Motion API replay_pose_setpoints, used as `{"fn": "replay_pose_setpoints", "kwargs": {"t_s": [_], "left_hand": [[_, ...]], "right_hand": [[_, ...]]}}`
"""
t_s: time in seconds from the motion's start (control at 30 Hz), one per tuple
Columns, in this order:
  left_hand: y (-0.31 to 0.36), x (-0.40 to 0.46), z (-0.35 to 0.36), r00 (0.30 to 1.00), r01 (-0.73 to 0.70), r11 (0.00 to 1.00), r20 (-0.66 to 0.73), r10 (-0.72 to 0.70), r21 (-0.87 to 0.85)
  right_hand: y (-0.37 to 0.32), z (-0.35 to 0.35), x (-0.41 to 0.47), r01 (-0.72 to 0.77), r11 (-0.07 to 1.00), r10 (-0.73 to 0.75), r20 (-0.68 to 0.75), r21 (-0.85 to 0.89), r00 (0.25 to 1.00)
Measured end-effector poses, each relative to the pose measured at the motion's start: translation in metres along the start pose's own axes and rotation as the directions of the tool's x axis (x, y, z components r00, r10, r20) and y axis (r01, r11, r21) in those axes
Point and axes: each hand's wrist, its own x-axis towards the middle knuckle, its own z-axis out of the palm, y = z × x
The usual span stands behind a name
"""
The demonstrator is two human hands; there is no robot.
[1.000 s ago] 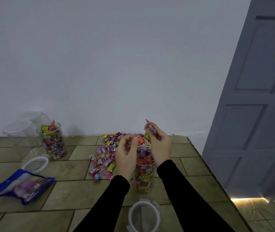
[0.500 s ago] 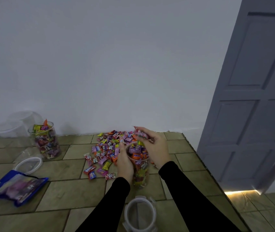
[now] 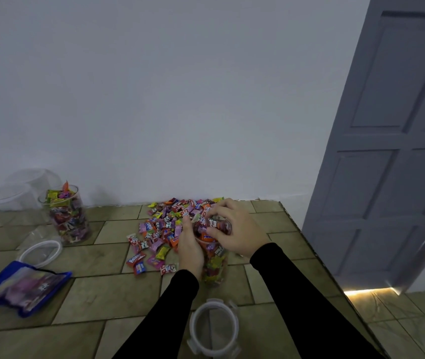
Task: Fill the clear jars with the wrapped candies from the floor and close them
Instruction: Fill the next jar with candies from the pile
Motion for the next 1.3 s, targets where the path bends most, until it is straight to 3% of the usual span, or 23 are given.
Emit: {"fn": "replay_pose_setpoints", "kwargs": {"t_s": [0.23, 0.4, 0.53, 0.6, 0.73, 0.9, 1.0, 1.1, 1.2, 1.3], "left_hand": [[-0.001, 0.001, -0.001, 0.999, 0.029, 1.000, 0.035, -0.028, -0.005], [0.002, -0.002, 0.001, 0.998, 0.047, 0.999, 0.033, -0.046, -0.021], [0.004, -0.003, 0.001, 0.999, 0.030, 0.999, 0.033, -0.029, -0.032], [0.003, -0.002, 0.000, 0.999, 0.026, 0.999, 0.048, -0.024, -0.030], [0.001, 0.000, -0.002, 0.999, 0.027, 1.000, 0.034, -0.027, 0.009], [0.000, 0.002, -0.003, 0.998, 0.034, 0.999, 0.048, -0.034, 0.010], [0.000, 0.000, -0.002, 0.996, 0.082, 0.997, 0.039, -0.082, -0.009], [0.004, 0.001, -0.004, 0.993, 0.095, 0.994, 0.062, -0.098, 0.050], [0.014, -0.002, -0.009, 0.992, 0.067, 0.991, 0.100, -0.079, 0.120], [0.020, -0.008, -0.018, 1.000, -0.013, 0.980, -0.003, 0.013, 0.201]], "right_hand": [[-0.004, -0.011, 0.004, -0.045, 0.999, 0.045, 0.001, -0.026, 0.999], [-0.011, -0.014, 0.011, -0.092, 0.959, 0.106, 0.036, -0.267, 0.994], [-0.022, -0.020, 0.014, -0.097, 0.981, 0.104, 0.033, -0.166, 0.994], [-0.027, -0.021, 0.017, -0.067, 0.991, 0.079, 0.100, -0.118, 0.992], [-0.030, -0.020, 0.021, -0.122, 0.978, 0.163, 0.258, -0.167, 0.952], [-0.031, -0.022, 0.021, -0.127, 0.974, 0.170, 0.242, -0.186, 0.955], [-0.021, -0.021, 0.014, -0.072, 0.996, 0.076, 0.068, -0.060, 0.995], [-0.007, -0.015, 0.000, -0.099, 0.987, 0.107, -0.060, 0.124, 0.992], [0.000, -0.003, -0.015, -0.207, 0.947, 0.214, 0.000, 0.245, 0.977], [0.007, 0.017, -0.026, -0.315, 0.862, 0.323, 0.049, 0.398, 0.945]]}}
